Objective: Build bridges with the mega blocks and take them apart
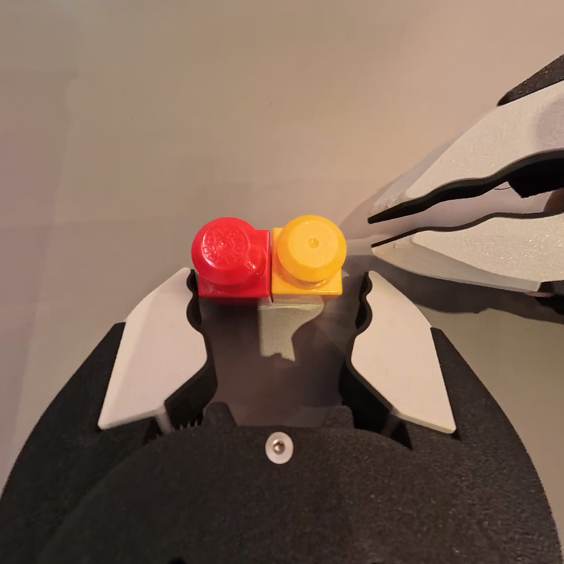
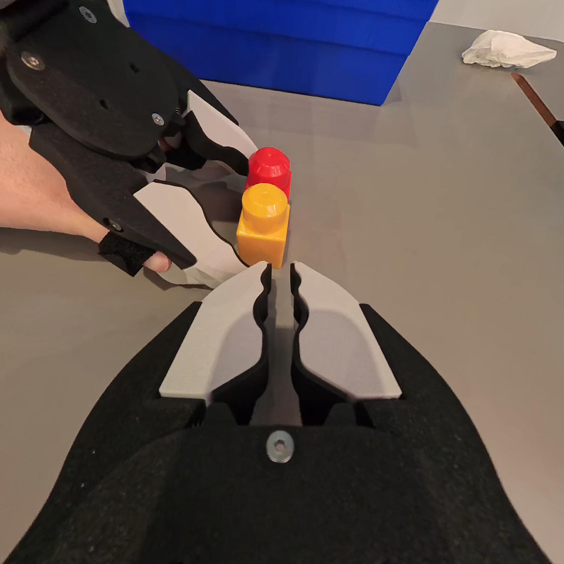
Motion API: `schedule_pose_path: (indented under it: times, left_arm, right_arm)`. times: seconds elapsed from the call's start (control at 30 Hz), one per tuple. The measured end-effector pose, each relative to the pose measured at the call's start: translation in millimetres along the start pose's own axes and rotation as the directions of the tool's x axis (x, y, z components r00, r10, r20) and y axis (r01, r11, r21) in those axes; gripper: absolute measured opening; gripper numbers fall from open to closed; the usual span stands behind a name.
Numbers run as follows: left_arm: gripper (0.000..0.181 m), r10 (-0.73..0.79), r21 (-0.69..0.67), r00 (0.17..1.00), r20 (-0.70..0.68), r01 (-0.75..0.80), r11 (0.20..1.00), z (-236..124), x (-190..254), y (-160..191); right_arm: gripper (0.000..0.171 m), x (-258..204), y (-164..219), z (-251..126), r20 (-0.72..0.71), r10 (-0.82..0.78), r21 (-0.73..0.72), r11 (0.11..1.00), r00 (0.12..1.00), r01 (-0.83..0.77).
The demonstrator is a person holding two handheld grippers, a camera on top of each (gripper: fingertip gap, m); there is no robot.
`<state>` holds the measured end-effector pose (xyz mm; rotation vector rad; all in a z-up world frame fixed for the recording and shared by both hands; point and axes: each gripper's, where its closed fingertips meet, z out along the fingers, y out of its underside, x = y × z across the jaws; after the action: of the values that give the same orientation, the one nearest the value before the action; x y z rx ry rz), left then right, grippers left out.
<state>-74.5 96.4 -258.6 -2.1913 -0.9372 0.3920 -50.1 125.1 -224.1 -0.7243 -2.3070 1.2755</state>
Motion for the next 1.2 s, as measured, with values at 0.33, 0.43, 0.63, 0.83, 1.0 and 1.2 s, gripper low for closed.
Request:
schedule_pose_path:
  times: [0.33, 0.43, 0.63, 0.83, 1.0, 1.2]
  left_arm:
    - [0.094, -0.019, 0.007, 1.000, 0.014, 0.019, 1.000, 0.9, -3.1, -2.1]
    - [0.090, -0.023, 0.010, 1.000, 0.017, 0.023, 1.000, 0.6, -4.7, -2.6]
    - [0.080, -0.010, 0.016, 1.000, 0.006, 0.010, 1.000, 0.5, -5.6, -3.9]
    - [0.071, 0.025, 0.022, 0.999, -0.022, -0.024, 0.999, 0.9, -5.8, -5.6]
    - [0.077, 0.069, 0.019, 0.996, -0.062, -0.068, 0.998, 0.9, -6.0, -5.2]
    - [0.073, 0.132, 0.024, 0.982, -0.138, -0.130, 0.991, 1.2, -7.6, -5.5]
  right_arm:
    - [0.011, -0.5, -0.5, 4.8, 0.011, -0.009, -0.006, 1.000, 1.000, 0.009]
    - [0.011, 0.0, -1.3, 4.0, 0.009, -0.005, 0.001, 1.000, 1.000, 0.005]
    - [0.011, 0.4, -2.1, 2.2, 0.005, -0.003, 0.007, 1.000, 1.000, 0.003]
    - [0.011, 6.4, -2.1, -2.7, -0.014, -0.002, 0.009, 1.000, 1.000, 0.002]
    - [0.015, 26.5, -2.2, -10.7, -0.057, 0.039, 0.017, 0.999, 0.998, -0.038]
    - [0.016, 43.7, 9.3, -8.3, -0.051, 0.024, -0.069, 0.997, 0.998, -0.027]
